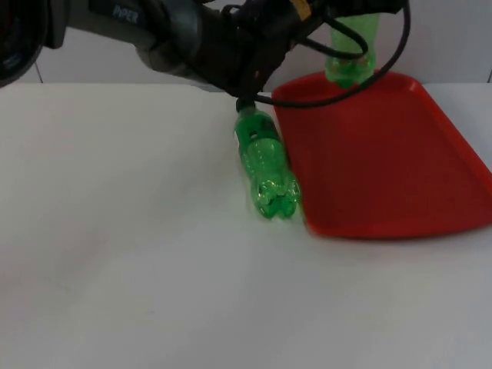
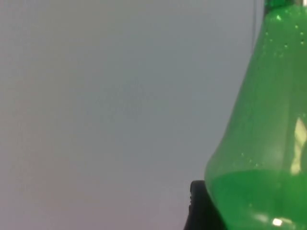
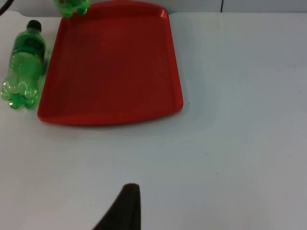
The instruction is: Place the bottle upright on the tray.
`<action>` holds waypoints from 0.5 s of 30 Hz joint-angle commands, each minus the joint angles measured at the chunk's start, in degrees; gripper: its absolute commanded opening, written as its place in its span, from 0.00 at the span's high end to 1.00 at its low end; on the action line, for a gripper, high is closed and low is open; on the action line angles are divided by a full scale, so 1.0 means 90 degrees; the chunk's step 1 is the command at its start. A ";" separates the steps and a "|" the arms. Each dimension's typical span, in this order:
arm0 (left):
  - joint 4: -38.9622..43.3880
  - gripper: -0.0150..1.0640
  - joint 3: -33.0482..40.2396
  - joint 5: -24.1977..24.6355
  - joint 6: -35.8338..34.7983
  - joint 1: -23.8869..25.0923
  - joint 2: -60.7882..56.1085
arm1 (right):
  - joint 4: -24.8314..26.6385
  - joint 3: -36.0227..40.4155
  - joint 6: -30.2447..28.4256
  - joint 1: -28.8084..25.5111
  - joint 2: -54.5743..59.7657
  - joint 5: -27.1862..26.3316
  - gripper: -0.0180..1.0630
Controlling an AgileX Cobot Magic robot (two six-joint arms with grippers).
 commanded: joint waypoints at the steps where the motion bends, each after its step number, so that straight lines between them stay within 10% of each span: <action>1: -0.0255 0.99 -0.0145 -0.0256 0.0010 0.0058 0.0053 | 0.0014 0.0010 -0.0025 -0.0042 -0.0027 -0.0044 0.02; 15: -0.0141 0.99 -0.1429 -0.0152 -0.0031 0.0097 0.1131 | 0.0014 0.0010 -0.0025 -0.0042 -0.0027 -0.0044 0.02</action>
